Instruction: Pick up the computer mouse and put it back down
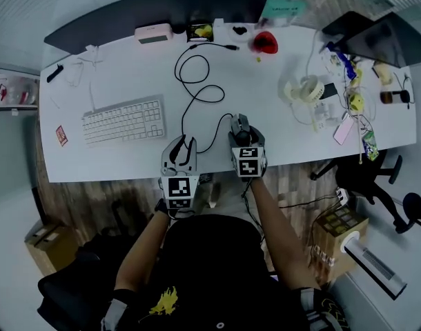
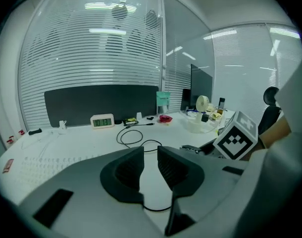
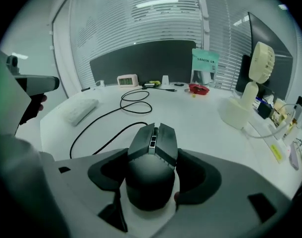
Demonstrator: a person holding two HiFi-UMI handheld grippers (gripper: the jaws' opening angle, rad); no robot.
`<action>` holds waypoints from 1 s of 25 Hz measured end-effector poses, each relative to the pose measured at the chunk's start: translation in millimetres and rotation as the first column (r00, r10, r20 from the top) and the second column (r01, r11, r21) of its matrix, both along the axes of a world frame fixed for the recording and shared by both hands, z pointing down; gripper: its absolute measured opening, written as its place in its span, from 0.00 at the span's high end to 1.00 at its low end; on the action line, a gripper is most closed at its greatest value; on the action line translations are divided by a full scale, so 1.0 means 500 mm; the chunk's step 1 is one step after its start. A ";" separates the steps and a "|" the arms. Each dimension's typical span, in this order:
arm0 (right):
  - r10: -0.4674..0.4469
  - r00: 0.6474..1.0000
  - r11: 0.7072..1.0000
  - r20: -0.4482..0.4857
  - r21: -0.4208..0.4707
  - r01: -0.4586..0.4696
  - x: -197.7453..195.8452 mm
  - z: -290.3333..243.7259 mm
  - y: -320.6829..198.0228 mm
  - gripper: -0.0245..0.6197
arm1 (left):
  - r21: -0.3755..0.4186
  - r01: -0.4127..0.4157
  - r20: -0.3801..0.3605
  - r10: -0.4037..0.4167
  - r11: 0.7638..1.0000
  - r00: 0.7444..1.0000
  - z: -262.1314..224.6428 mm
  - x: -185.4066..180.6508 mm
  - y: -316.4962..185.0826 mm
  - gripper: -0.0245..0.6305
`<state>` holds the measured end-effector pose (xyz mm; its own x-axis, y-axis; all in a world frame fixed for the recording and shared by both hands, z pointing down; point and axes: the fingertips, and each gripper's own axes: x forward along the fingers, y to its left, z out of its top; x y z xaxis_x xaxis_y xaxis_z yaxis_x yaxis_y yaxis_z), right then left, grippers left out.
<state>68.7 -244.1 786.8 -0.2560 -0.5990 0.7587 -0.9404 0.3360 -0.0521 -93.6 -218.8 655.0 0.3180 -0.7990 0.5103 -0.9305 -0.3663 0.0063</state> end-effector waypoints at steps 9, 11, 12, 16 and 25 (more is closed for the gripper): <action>0.106 0.987 0.976 0.123 0.175 -0.127 0.013 -0.189 -0.018 0.37 | 0.090 -0.011 -0.020 0.012 0.996 1.000 -0.127 -0.001 -0.001 0.81; 0.081 0.983 0.941 0.166 0.312 -0.130 0.016 -0.326 -0.018 0.49 | 0.147 -0.012 -0.012 0.014 0.989 1.000 -0.196 -0.016 0.000 0.81; 0.064 0.983 0.918 0.174 0.377 -0.126 0.017 -0.393 -0.012 0.53 | 0.186 -0.011 -0.019 0.015 0.983 1.000 -0.233 -0.022 0.001 0.81; 0.055 0.976 0.808 0.212 0.565 -0.169 0.039 -0.628 0.018 0.77 | 0.451 0.021 -0.086 0.020 0.892 0.996 -0.425 -0.034 -0.002 0.83; -0.012 0.957 0.623 0.288 0.751 -0.219 0.049 -0.911 0.101 0.94 | 0.636 0.081 -0.113 -0.011 0.767 0.994 -0.674 -0.073 0.032 0.94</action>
<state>93.3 -193.5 331.2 -0.2571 -0.9636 -0.0737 -0.9641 0.2610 -0.0496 -130.2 -202.6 318.0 0.2917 -0.9439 -0.1551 -0.9537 -0.2744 -0.1233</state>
